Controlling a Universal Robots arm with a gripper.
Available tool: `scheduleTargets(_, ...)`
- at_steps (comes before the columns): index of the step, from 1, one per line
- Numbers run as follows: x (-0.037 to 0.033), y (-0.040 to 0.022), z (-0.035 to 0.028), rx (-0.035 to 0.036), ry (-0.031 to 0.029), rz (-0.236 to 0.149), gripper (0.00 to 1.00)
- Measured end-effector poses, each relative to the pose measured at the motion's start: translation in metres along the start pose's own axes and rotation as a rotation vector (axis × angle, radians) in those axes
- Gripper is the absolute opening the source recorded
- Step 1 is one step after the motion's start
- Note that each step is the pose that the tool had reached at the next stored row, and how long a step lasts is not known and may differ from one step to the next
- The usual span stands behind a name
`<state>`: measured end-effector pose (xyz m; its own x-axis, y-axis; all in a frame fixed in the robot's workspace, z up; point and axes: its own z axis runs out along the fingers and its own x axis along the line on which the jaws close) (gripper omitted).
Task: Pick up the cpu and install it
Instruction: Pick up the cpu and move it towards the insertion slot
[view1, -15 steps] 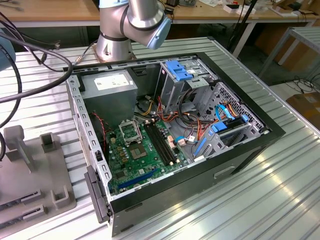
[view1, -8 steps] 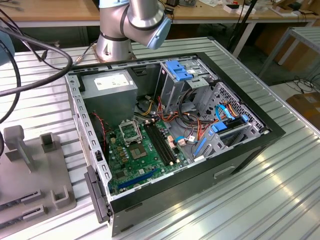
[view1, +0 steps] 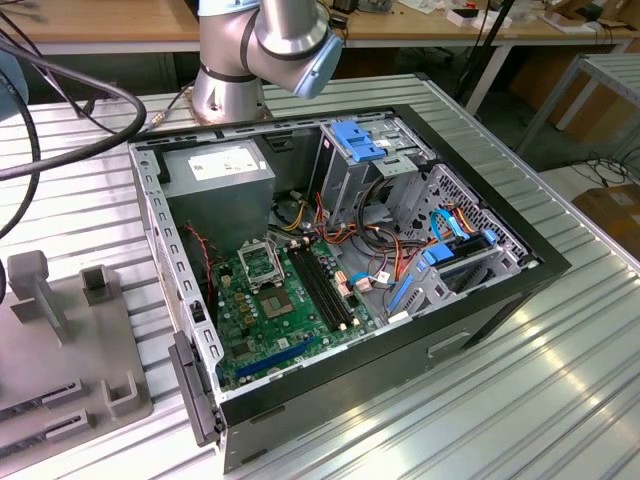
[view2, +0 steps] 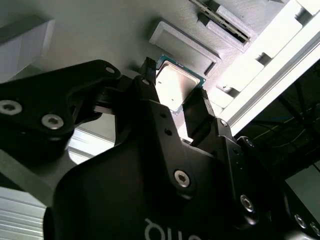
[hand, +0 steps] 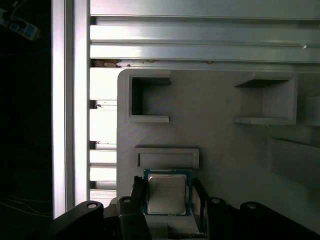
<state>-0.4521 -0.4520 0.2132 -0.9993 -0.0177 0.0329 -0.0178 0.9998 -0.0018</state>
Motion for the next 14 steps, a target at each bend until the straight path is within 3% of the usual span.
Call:
scheduleTargets(9,-0.0001,0.0000,-0.0005,-0.0005,0.0004,0.000,0.47)
scheduleTargets(14,0.0001,-0.0001,-0.0045,-0.0004,0.0006,0.000,0.47)
